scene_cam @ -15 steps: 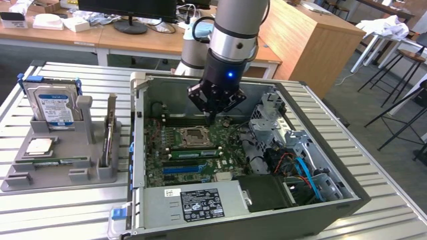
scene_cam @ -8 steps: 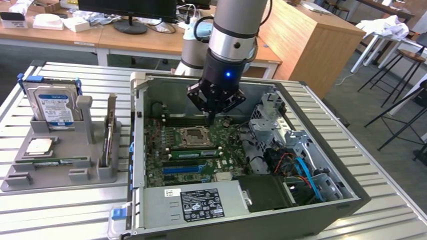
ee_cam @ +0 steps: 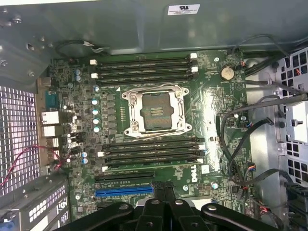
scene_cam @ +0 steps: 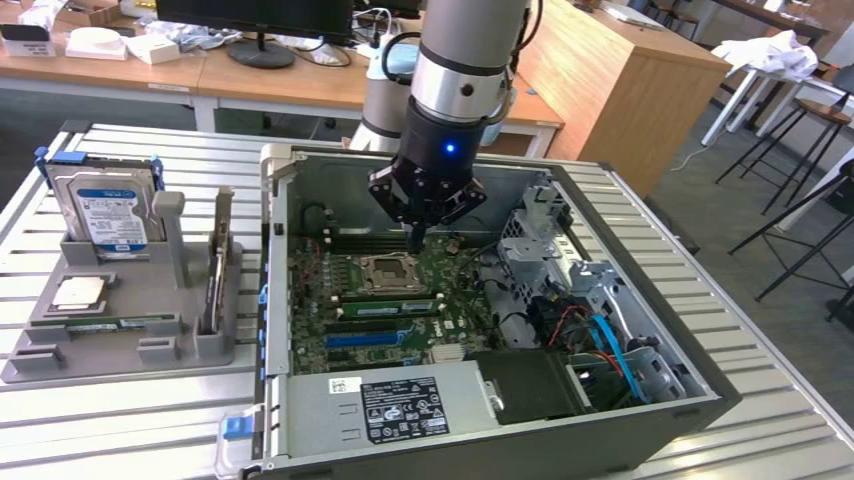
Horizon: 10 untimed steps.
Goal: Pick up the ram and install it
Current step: 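Press down the ram until it locks into place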
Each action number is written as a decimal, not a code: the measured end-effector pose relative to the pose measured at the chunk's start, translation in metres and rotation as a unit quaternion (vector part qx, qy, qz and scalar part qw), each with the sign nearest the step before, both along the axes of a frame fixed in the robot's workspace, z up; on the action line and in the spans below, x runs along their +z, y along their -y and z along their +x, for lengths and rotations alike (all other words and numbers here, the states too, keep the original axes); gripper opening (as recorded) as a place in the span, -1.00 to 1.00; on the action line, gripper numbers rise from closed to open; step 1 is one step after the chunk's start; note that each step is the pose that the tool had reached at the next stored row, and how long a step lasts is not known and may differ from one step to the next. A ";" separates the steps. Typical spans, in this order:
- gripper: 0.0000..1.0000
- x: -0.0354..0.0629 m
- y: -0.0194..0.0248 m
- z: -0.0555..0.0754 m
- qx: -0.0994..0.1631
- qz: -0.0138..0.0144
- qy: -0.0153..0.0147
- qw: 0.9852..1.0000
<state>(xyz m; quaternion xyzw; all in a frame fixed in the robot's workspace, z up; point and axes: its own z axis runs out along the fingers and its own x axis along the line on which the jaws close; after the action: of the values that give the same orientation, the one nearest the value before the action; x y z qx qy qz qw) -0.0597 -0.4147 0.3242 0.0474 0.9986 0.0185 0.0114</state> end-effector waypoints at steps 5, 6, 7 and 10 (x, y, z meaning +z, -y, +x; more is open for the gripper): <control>-0.80 0.0000 0.0001 0.000 0.007 0.000 0.000 1.000; -0.80 0.0000 0.0000 0.000 0.012 0.000 0.000 1.000; -0.80 0.0000 0.0000 0.000 0.016 0.000 0.000 1.000; -0.80 0.0000 0.0000 0.000 0.025 0.000 0.000 1.000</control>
<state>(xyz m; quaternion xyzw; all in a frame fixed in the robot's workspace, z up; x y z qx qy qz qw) -0.0598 -0.4147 0.3243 0.0228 0.9995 0.0186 0.0109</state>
